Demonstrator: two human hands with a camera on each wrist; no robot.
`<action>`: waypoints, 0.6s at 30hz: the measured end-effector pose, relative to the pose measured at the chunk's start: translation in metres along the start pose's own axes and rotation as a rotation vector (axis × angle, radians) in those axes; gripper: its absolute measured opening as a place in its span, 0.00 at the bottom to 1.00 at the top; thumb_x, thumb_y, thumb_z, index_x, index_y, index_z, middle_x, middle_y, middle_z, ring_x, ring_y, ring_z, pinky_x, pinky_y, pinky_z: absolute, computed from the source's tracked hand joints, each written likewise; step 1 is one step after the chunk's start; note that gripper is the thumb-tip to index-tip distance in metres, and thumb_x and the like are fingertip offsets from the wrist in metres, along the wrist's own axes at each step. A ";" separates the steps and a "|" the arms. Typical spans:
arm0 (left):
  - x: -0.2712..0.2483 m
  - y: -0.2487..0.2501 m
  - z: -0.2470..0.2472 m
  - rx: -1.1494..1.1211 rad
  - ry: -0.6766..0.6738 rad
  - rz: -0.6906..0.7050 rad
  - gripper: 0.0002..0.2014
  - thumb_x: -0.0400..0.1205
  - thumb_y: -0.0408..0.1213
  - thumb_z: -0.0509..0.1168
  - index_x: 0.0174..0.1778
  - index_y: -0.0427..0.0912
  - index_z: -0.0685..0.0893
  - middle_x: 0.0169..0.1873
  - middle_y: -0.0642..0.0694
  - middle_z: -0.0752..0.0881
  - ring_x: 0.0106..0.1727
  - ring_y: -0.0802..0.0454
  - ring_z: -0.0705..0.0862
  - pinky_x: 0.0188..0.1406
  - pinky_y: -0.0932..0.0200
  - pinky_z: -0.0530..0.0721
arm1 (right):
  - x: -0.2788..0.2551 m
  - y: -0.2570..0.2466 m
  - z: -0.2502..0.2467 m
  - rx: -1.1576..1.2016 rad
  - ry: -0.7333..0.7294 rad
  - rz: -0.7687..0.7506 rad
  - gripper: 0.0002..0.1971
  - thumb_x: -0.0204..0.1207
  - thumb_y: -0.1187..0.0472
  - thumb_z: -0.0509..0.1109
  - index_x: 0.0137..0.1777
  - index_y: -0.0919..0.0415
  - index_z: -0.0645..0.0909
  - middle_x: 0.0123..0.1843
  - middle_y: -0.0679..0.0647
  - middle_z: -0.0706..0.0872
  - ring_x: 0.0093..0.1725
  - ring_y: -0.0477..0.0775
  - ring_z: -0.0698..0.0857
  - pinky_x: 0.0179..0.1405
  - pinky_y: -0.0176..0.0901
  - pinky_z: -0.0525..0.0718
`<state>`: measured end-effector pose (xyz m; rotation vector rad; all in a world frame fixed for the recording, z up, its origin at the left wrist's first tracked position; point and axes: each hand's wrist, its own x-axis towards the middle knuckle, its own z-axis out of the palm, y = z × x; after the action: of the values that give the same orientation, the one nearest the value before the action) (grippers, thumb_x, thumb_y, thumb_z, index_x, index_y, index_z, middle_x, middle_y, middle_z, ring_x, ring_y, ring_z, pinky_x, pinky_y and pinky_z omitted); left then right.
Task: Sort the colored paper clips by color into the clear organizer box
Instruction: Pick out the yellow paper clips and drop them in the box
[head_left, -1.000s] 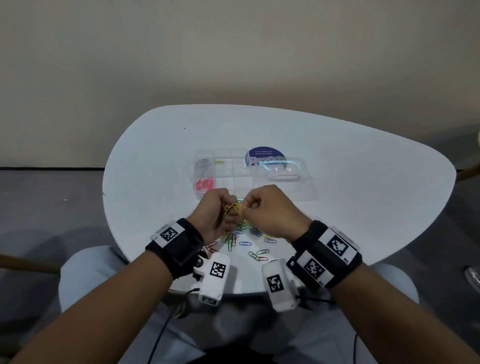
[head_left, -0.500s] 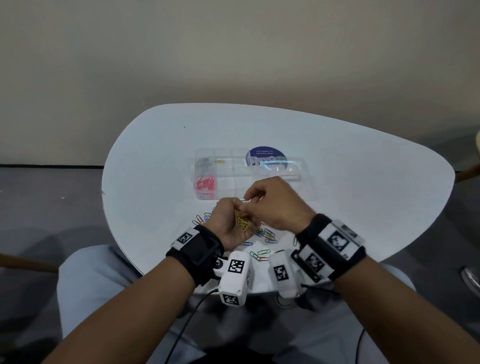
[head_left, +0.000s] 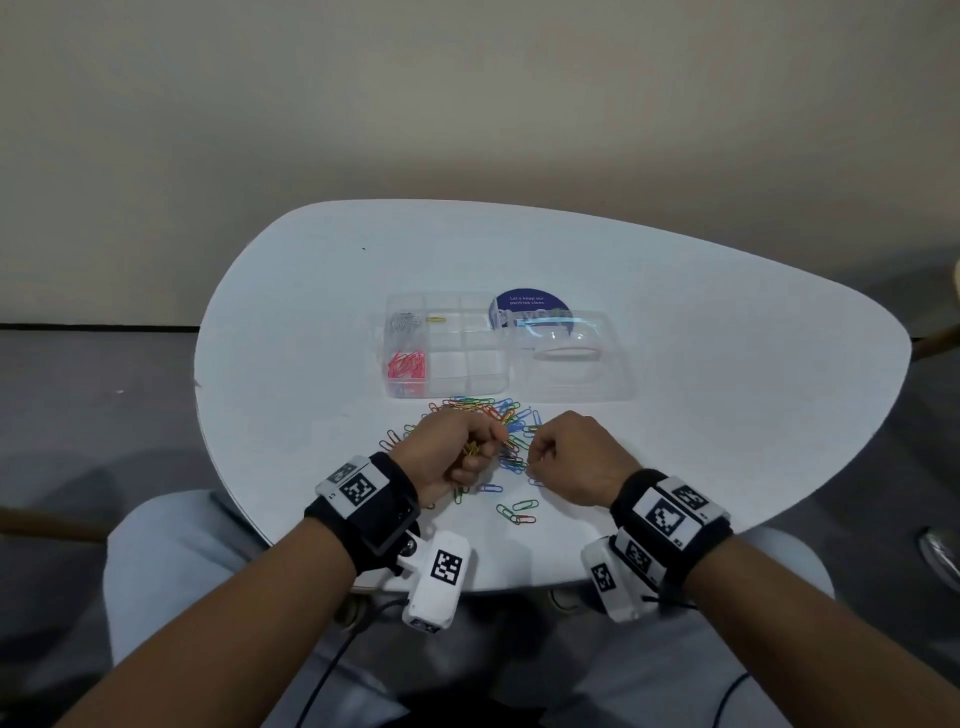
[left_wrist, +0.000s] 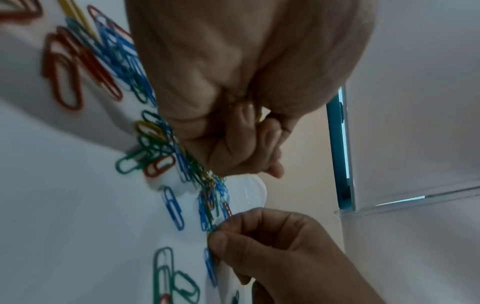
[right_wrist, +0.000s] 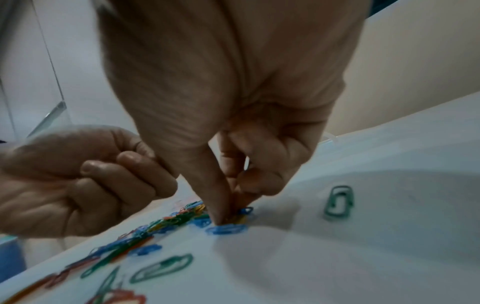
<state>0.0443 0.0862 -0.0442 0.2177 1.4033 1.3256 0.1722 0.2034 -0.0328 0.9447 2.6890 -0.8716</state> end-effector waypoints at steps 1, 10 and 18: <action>-0.001 0.000 -0.001 -0.001 0.008 0.000 0.10 0.77 0.25 0.53 0.36 0.37 0.78 0.22 0.47 0.71 0.18 0.57 0.62 0.14 0.67 0.53 | 0.001 0.001 0.000 -0.027 -0.010 -0.002 0.08 0.70 0.66 0.69 0.33 0.56 0.86 0.39 0.50 0.90 0.43 0.53 0.87 0.45 0.45 0.87; -0.002 0.006 -0.028 -0.115 0.063 0.016 0.09 0.80 0.34 0.56 0.36 0.38 0.79 0.22 0.50 0.65 0.18 0.56 0.60 0.12 0.68 0.56 | 0.010 -0.001 -0.006 -0.068 -0.095 0.000 0.12 0.71 0.68 0.67 0.29 0.52 0.80 0.38 0.48 0.86 0.44 0.53 0.86 0.39 0.39 0.81; -0.006 -0.005 -0.018 -0.038 0.031 0.014 0.11 0.81 0.33 0.56 0.36 0.38 0.80 0.22 0.50 0.67 0.18 0.56 0.62 0.14 0.67 0.54 | 0.002 0.005 -0.018 -0.011 -0.122 -0.028 0.07 0.67 0.65 0.77 0.45 0.57 0.86 0.33 0.42 0.77 0.33 0.44 0.77 0.38 0.39 0.77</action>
<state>0.0349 0.0698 -0.0497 0.1828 1.4041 1.3713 0.1743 0.2179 -0.0214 0.8253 2.6063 -0.8893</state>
